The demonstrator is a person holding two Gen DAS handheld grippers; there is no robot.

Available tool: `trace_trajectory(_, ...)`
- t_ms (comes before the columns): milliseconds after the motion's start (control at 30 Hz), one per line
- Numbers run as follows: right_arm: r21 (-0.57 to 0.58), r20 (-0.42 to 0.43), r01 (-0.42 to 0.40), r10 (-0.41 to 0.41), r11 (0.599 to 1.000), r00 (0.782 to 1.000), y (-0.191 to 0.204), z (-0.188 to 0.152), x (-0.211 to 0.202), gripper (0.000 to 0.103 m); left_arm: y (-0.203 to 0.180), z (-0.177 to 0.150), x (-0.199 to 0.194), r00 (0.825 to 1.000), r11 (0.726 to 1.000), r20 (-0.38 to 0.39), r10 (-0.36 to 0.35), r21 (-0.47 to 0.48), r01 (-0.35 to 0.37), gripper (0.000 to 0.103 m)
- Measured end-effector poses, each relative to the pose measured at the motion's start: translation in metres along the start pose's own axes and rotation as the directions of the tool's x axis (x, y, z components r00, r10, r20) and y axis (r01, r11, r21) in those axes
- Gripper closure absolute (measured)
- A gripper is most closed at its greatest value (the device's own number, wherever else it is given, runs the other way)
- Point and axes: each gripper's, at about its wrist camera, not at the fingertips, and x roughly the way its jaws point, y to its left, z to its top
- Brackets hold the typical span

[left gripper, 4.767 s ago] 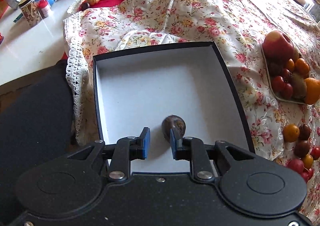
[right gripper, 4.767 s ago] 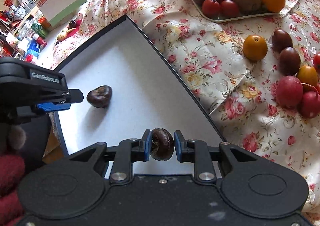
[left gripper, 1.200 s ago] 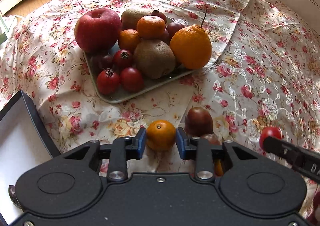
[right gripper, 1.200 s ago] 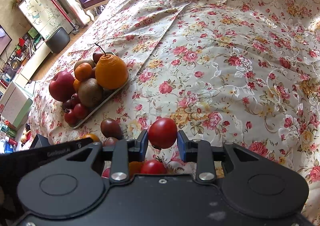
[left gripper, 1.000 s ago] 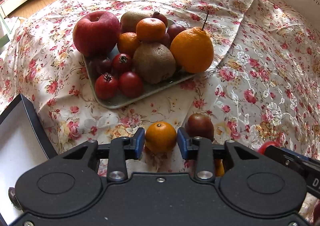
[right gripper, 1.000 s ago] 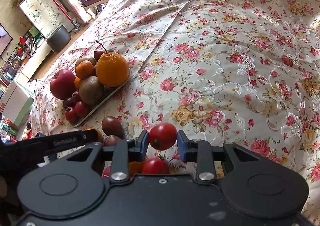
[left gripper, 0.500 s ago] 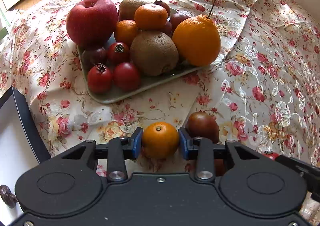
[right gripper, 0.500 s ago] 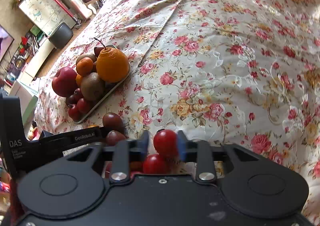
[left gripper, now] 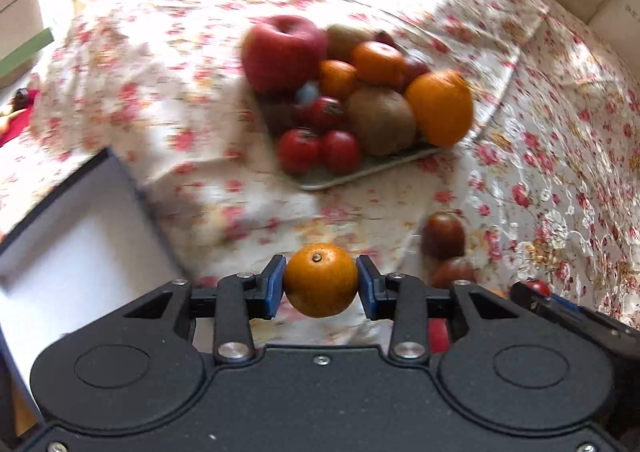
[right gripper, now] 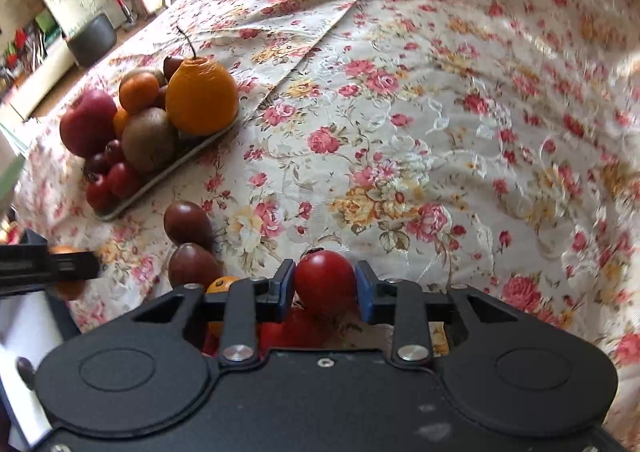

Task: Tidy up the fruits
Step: 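Carry the orange and tomato into the white box and open both tools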

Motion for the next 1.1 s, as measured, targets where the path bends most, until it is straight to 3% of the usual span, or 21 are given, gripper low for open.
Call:
trace_trajectory(267,0.046,0.046,-0.005,0.003,0.999,0.999,0.003,0.012,-0.033,0.071,0.071,-0.003,-0.042,0.994,0.993,0.043,0.101,-0.072,-0.098,0.056)
trace_trajectory(400,0.008,0.071,-0.075,0.074,0.997,0.995,0.026,0.011,-0.065,0.071,0.109,-0.001,-0.055,0.981,0.978,0.054,0.187,-0.109,-0.18,0.056)
trace_trajectory(467,-0.029,0.06,-0.13,0.132,0.991,0.989,0.045,0.006,-0.078,0.071,0.13,-0.001,-0.06,0.978,0.97,0.063,0.199,-0.154,-0.188,0.056)
trace_trajectory(600,-0.089,-0.01,-0.254,0.255,0.963,0.967,0.088,-0.011,-0.094,0.071,0.163,-0.005,-0.057,0.969,0.948,0.055,0.239,-0.229,-0.221,0.056)
trace_trajectory(733,-0.153,-0.101,-0.333,0.321,0.93,0.942,0.131,-0.035,-0.098,0.071,0.182,-0.011,-0.047,0.967,0.933,0.012,0.256,-0.267,-0.243,0.056)
trace_trajectory(833,-0.199,-0.169,-0.357,0.326,0.913,0.93,0.161,-0.057,-0.095,0.071,0.19,-0.015,-0.033,0.962,0.918,-0.05,0.268,-0.291,-0.27,0.056)
trace_trajectory(1000,-0.281,-0.258,-0.354,0.286,0.892,0.923,0.197,-0.09,-0.08,0.071,0.203,-0.023,-0.014,0.978,0.914,-0.142,0.154,-0.356,-0.196,0.056)
trace_trajectory(1100,-0.302,-0.308,-0.34,0.246,0.891,0.919,0.207,-0.105,-0.069,0.071,0.203,-0.024,-0.014,0.974,0.911,-0.152,0.169,-0.353,-0.213,0.056)
